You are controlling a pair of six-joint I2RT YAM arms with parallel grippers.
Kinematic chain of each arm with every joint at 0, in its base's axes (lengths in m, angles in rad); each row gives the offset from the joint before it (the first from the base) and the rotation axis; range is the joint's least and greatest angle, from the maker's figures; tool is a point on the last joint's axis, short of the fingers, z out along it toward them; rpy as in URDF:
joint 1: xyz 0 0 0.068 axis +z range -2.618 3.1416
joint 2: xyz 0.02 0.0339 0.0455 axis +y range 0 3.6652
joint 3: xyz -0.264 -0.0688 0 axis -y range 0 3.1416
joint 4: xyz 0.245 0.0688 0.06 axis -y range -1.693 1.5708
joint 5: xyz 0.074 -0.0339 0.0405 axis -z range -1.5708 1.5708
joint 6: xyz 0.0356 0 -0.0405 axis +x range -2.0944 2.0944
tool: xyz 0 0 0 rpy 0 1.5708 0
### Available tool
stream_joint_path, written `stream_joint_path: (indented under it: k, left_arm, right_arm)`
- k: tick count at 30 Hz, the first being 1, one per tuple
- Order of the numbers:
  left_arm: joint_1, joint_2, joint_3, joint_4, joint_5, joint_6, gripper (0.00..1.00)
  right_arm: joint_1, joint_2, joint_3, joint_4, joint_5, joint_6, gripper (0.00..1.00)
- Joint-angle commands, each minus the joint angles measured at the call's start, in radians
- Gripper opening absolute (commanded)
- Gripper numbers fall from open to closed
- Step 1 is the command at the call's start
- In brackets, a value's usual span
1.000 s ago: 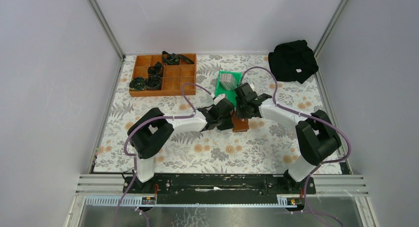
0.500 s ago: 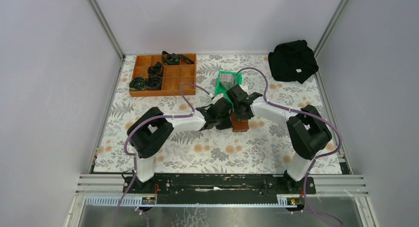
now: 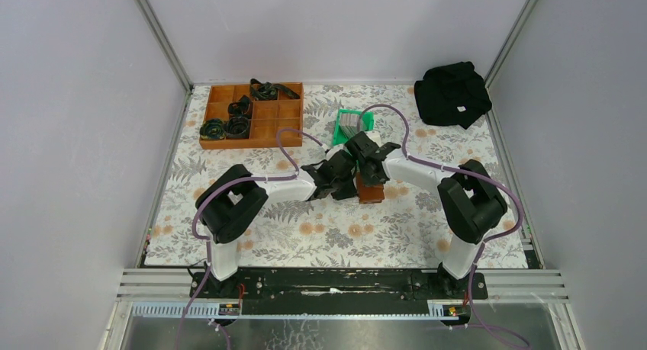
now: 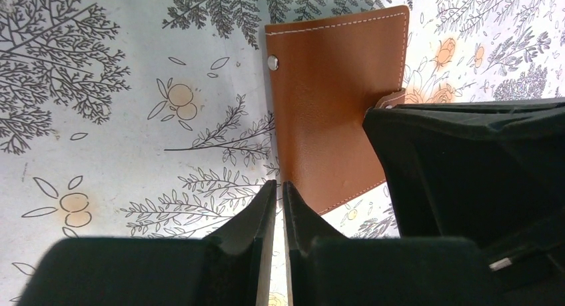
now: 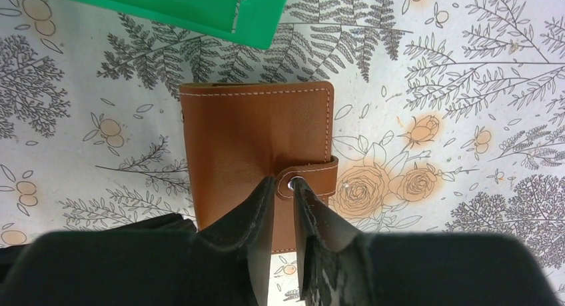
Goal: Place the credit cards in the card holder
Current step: Close the card holder at the center of the board.
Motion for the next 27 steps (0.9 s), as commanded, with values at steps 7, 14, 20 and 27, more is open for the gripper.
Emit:
stream_joint_path:
  k: [7,14,20,27]
  left_arm:
    - [0.016,-0.007,-0.017,0.063,0.015,0.025,0.14]
    - [0.021,-0.007,-0.021,0.071,0.02,0.025,0.14]
    - [0.021,-0.009,-0.028,0.075,0.021,0.023,0.14]
    - [0.02,-0.009,-0.033,0.081,0.024,0.021,0.14]
  right_arm:
    - [0.018,0.029,0.065,-0.022,0.053,-0.018,0.19]
    - [0.023,0.034,0.067,-0.028,0.06,-0.02,0.14]
    - [0.04,0.024,0.073,-0.04,0.085,-0.029,0.23]
    - [0.046,0.041,0.083,-0.05,0.109,-0.034,0.26]
